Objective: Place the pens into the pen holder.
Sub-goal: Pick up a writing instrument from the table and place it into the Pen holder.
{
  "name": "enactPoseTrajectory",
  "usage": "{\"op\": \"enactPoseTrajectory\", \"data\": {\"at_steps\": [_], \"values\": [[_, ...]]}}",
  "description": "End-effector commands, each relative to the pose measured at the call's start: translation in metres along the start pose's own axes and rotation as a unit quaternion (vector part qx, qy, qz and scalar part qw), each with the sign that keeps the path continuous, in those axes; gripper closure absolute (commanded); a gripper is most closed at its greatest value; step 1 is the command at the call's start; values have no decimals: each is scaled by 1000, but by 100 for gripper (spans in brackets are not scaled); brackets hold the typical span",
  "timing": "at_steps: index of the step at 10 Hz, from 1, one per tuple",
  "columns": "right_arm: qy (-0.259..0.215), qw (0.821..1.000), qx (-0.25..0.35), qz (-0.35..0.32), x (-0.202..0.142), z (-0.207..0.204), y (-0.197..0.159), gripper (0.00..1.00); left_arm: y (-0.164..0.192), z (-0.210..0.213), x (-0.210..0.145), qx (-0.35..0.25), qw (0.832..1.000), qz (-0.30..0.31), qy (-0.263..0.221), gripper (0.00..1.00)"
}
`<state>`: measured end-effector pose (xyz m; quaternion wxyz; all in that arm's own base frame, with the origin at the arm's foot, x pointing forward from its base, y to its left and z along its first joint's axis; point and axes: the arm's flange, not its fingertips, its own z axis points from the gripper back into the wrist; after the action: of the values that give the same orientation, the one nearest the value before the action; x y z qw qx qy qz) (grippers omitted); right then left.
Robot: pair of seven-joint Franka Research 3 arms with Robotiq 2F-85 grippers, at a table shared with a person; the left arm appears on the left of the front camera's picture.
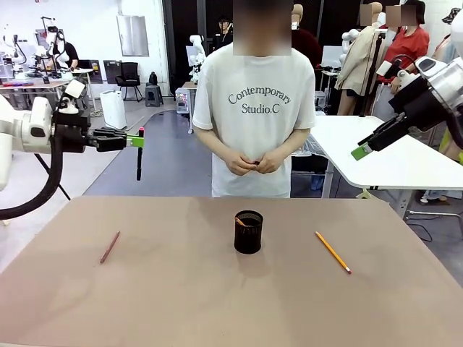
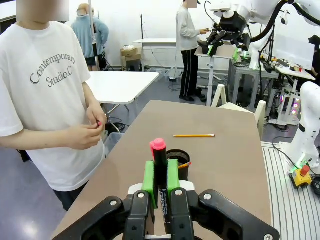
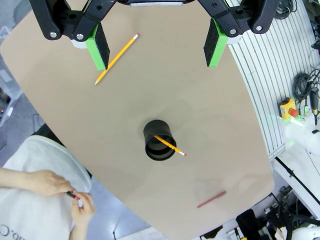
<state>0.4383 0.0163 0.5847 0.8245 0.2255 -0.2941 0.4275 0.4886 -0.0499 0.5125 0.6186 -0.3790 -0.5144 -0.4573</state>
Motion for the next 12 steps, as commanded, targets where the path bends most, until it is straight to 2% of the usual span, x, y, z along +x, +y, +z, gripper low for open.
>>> {"op": "enactPoseTrajectory", "data": {"at_steps": [1,12], "values": [[-5,1000,3,1,1,1,0,0,1,0,3,-4,1000,-2,-3,100],[-5,1000,3,1,1,1,0,0,1,0,3,-4,1000,-2,-3,100]]}}
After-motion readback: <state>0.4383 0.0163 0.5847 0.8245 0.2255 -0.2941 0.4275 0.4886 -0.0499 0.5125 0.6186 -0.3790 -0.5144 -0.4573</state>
